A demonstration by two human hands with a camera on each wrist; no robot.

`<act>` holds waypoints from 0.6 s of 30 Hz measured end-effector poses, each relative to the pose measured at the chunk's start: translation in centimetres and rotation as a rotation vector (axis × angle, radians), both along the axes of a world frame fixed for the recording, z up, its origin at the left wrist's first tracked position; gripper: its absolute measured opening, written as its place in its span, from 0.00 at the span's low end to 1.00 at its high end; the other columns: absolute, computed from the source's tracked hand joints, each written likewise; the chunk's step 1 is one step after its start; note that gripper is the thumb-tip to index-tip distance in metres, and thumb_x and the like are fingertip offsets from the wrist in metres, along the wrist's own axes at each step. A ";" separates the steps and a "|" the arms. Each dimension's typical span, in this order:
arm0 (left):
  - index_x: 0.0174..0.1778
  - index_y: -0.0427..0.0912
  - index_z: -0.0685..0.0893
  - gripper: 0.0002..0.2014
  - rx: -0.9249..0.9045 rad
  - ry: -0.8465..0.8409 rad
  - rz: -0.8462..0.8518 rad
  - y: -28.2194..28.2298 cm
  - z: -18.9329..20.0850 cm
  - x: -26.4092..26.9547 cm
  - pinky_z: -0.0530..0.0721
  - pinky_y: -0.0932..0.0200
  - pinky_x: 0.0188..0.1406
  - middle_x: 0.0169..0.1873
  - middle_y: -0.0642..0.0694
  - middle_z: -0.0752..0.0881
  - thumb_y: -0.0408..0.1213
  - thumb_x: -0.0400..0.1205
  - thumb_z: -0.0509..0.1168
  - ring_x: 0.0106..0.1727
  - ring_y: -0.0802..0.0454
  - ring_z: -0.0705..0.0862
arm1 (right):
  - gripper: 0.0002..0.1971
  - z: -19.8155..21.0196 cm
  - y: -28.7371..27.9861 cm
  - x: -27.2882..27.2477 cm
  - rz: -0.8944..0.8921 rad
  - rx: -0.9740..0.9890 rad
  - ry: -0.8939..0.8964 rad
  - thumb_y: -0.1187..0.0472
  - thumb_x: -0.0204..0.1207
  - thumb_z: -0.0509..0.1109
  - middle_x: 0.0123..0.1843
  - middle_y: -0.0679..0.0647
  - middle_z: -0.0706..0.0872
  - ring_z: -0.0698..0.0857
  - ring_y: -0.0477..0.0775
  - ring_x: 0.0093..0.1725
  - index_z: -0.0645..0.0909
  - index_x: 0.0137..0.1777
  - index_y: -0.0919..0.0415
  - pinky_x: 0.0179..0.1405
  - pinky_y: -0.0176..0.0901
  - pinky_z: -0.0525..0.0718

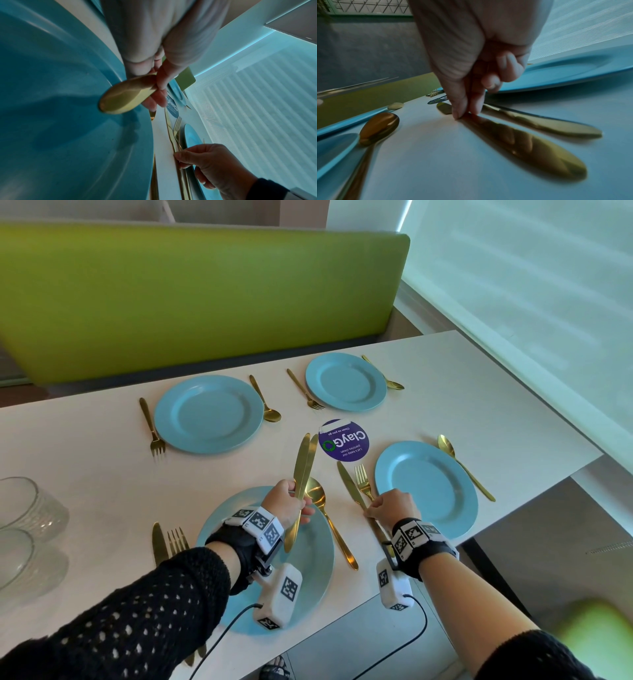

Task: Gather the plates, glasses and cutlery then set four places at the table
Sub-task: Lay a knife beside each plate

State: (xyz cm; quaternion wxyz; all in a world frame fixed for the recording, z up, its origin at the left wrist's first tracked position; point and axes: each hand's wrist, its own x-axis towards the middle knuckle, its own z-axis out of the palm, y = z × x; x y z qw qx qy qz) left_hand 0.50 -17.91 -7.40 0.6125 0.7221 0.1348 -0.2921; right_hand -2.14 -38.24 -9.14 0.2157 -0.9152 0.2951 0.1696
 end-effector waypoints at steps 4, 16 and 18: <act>0.70 0.33 0.70 0.18 -0.001 0.004 0.001 -0.2 0.1 0.2 0.87 0.58 0.41 0.39 0.45 0.82 0.23 0.84 0.58 0.35 0.54 0.84 | 0.04 0.2 0.0 0.0 0.007 -0.016 0.004 0.55 0.69 0.77 0.43 0.54 0.88 0.86 0.56 0.45 0.89 0.40 0.54 0.47 0.46 0.88; 0.71 0.34 0.70 0.18 0.012 -0.009 -0.004 -0.4 0.1 0.4 0.87 0.59 0.41 0.44 0.42 0.82 0.24 0.84 0.58 0.37 0.54 0.84 | 0.03 0.5 0.1 -0.3 0.006 -0.005 0.009 0.56 0.70 0.76 0.45 0.54 0.88 0.87 0.56 0.46 0.88 0.39 0.54 0.50 0.49 0.89; 0.71 0.34 0.70 0.18 0.012 -0.013 -0.003 -0.5 0.2 0.4 0.87 0.59 0.40 0.45 0.42 0.82 0.24 0.84 0.58 0.37 0.53 0.84 | 0.03 0.6 0.1 -0.2 0.013 -0.004 0.010 0.56 0.70 0.76 0.44 0.53 0.88 0.87 0.56 0.46 0.88 0.39 0.54 0.49 0.48 0.89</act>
